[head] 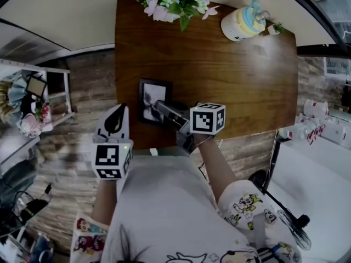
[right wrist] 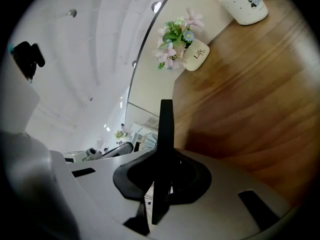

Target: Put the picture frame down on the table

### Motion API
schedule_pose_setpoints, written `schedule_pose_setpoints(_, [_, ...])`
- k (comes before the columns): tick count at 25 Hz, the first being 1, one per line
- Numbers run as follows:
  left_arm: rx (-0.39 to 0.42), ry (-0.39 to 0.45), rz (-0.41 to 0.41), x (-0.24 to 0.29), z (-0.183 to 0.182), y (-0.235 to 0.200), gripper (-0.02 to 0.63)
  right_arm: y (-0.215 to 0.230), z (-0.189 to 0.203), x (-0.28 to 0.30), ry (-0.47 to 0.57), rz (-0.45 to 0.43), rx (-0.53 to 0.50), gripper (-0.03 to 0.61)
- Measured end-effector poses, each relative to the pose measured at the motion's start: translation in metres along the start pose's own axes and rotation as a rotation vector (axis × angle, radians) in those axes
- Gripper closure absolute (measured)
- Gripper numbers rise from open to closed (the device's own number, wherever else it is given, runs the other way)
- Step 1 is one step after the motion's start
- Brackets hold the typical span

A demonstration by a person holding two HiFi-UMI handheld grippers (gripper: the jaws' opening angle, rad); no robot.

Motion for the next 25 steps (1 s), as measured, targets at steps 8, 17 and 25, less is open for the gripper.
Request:
schedule_pose_setpoints(8, [-0.013, -0.005, -0.011, -0.002, 0.008, -0.003, 0.611, 0.011, 0.003, 0.014, -0.048, 0.006, 0.060, 0.548])
schedule_pose_setpoints(17, [-0.021, 0.001, -0.020, 0.000, 0.007, -0.011, 0.611, 0.024, 0.009, 0.022, -0.100, 0.103, 0.006, 0.532])
schedule_pose_setpoints(25, [-0.020, 0.007, -0.021, 0.005, 0.004, -0.013, 0.611, 0.024, 0.011, 0.027, -0.135, 0.138, -0.033, 0.471])
Point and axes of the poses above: the fingertips, and each gripper's own axes: x forward along the fingers, y to its right, z out of its underside, the point moved 5 cm from there along -x, backward along the fingers, and after that the axes turned 7 degrees about y, right-handed, at the moved point
